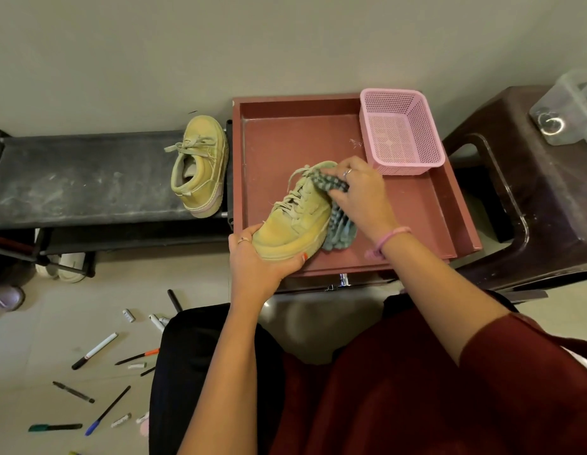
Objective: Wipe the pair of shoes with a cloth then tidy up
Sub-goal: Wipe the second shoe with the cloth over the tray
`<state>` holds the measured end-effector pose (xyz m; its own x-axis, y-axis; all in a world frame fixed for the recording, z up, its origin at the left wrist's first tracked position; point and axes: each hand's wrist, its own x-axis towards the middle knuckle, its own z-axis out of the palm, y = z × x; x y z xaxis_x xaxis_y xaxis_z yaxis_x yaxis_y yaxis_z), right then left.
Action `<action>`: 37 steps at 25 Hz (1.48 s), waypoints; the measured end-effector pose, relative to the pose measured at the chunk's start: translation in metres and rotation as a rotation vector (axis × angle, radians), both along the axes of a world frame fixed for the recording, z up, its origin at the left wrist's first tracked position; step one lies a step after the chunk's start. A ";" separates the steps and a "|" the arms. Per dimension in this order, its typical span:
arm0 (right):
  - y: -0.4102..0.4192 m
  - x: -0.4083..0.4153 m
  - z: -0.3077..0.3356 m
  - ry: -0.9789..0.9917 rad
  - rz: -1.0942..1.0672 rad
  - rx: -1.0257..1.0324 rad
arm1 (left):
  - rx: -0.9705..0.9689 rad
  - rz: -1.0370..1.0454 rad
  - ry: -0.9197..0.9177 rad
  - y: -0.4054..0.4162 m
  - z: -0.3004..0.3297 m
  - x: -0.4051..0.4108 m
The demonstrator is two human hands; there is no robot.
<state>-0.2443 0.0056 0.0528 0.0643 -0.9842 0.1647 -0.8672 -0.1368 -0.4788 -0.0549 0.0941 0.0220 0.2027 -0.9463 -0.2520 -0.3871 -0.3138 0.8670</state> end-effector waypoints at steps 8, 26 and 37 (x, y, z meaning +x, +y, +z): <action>0.068 0.032 -0.023 0.005 0.259 0.001 | 0.012 0.007 0.019 0.002 -0.003 0.003; 0.021 0.026 -0.021 -0.099 -0.126 -0.019 | 0.086 -0.019 0.108 0.003 -0.013 0.012; 0.025 0.023 -0.020 -0.043 -0.186 0.065 | 0.159 0.018 0.151 0.004 -0.019 0.014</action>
